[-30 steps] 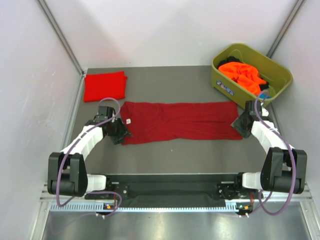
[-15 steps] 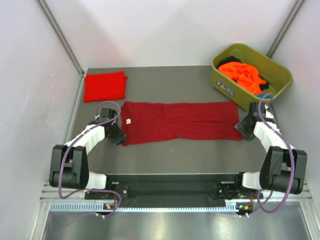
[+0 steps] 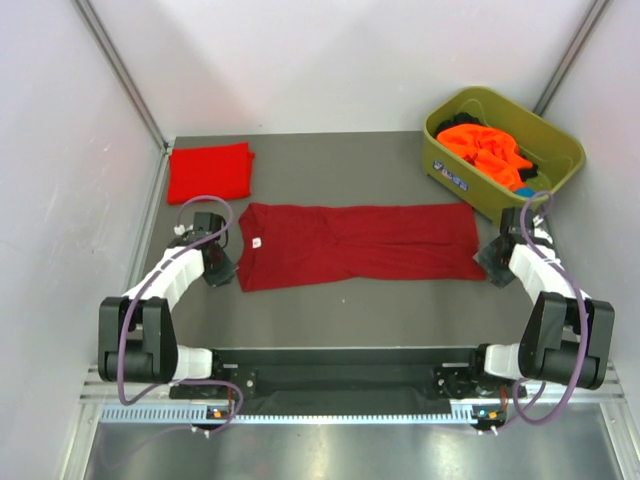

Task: Fold and stack the t-shirts
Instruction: Fold the tshirt

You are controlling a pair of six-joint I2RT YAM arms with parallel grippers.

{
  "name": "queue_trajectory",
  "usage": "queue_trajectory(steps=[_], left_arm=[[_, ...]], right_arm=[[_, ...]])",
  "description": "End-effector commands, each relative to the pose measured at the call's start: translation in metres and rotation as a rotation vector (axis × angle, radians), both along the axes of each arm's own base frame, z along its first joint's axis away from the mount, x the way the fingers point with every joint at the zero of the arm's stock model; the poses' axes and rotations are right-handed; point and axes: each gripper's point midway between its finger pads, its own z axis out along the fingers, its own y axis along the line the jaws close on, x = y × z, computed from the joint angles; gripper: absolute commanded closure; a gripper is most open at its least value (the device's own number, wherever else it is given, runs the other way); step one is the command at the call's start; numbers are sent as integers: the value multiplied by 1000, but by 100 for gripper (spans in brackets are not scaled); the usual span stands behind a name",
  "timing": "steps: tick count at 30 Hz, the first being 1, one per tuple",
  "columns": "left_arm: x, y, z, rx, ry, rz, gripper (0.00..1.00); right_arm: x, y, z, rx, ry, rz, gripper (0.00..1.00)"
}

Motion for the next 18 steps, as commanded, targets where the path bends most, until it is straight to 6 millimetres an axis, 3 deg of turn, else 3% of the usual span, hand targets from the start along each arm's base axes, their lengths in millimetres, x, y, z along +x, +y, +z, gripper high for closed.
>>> queue_trajectory(steps=[1, 4, 5, 8, 11, 18], left_arm=[[6, 19, 19, 86, -39, 8, 100], [6, 6, 24, 17, -50, -29, 100], [7, 1, 27, -9, -68, -40, 86], [12, -23, 45, -140, -173, -81, 58], [6, -48, 59, -280, -268, -109, 53], [3, -66, 30, -398, -272, -73, 50]], right_arm=[[-11, -2, -7, 7, 22, -52, 48], [-8, -2, -7, 9, 6, -58, 49], [-7, -4, -8, 2, 8, -58, 49], [-1, -6, -8, -2, -20, -78, 49], [3, -6, -12, 5, -41, -94, 50], [7, -6, -25, 9, -14, -93, 50]])
